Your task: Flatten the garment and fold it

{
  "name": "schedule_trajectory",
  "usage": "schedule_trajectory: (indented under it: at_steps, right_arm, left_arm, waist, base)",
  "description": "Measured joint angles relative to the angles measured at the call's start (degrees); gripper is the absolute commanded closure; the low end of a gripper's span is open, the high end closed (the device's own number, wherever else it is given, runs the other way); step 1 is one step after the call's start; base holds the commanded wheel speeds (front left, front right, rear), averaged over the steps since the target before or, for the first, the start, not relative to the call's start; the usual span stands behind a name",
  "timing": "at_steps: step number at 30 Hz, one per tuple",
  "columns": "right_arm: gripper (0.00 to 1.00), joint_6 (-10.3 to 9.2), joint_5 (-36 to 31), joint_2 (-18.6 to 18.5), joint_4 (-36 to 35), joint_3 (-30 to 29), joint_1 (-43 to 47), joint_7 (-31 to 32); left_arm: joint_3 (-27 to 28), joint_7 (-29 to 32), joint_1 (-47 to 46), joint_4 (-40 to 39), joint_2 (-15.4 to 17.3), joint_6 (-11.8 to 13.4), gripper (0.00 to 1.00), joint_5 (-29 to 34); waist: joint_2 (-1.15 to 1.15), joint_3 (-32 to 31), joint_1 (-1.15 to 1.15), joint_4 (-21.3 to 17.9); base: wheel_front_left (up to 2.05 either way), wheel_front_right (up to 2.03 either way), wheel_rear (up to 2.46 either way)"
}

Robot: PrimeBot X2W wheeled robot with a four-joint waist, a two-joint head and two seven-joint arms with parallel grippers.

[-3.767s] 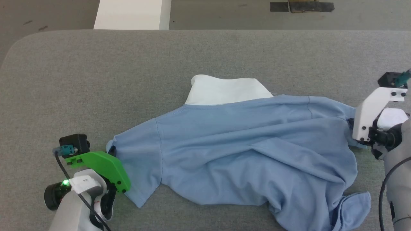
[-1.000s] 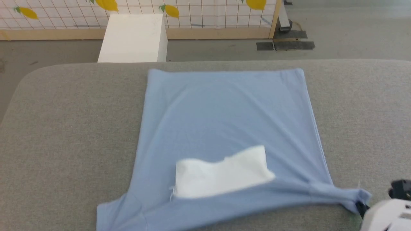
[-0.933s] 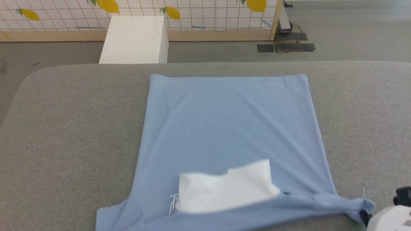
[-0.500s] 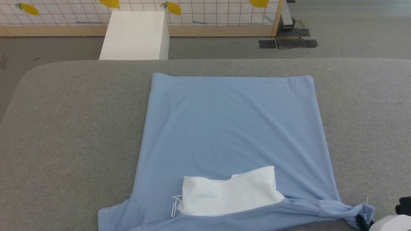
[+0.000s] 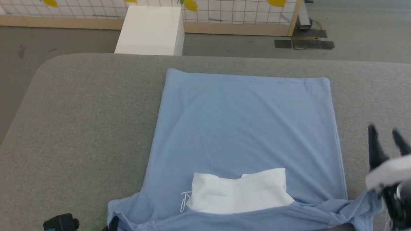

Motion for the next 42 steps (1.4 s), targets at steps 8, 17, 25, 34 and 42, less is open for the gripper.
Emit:
schedule_trajectory:
  at_steps: [8, 17, 25, 34, 42]
  right_arm:
    - [0.0, 0.0, -2.6, -5.5, 14.3, 0.1, -19.8, -5.8]
    - [0.0, 0.0, -8.1, -13.2, 31.0, -4.2, -36.9, 3.4]
    - [0.0, 0.0, -14.2, -15.3, 38.5, -8.8, -44.3, 19.8]
    - [1.0, 0.0, -19.2, -15.3, 37.0, -9.3, -46.1, 31.2]
    - [1.0, 0.0, -15.7, -10.3, 29.9, -8.9, -35.4, 7.7]
  left_arm:
    - [-1.8, -1.1, -4.3, -0.4, -0.6, -1.5, 1.0, 0.3]
    - [-5.2, -2.9, -9.7, -0.5, -2.7, -3.4, 1.0, 0.9]
    - [-6.8, -4.4, -11.0, 0.9, -3.5, -4.0, 1.0, 1.3]
    - [-7.2, -5.1, -11.4, 1.8, -4.0, -4.0, 1.0, 1.3]
    - [-6.6, -5.2, -11.0, 2.8, -3.6, -3.6, 1.0, 1.3]
  waist:
    - [0.0, 3.5, 0.0, 2.6]
    - [0.0, 9.6, 0.0, 7.7]
    - [0.0, 15.3, 0.01, 12.3]
    - [0.0, 18.4, 0.01, 15.2]
    - [0.0, 15.4, 0.01, 14.2]
  base:
    - [0.0, 0.0, 0.0]
    - [0.0, 0.0, 0.0]
    - [0.0, 0.0, 0.0]
    - [0.0, 0.0, 0.0]
    - [0.0, 0.0, 0.0]
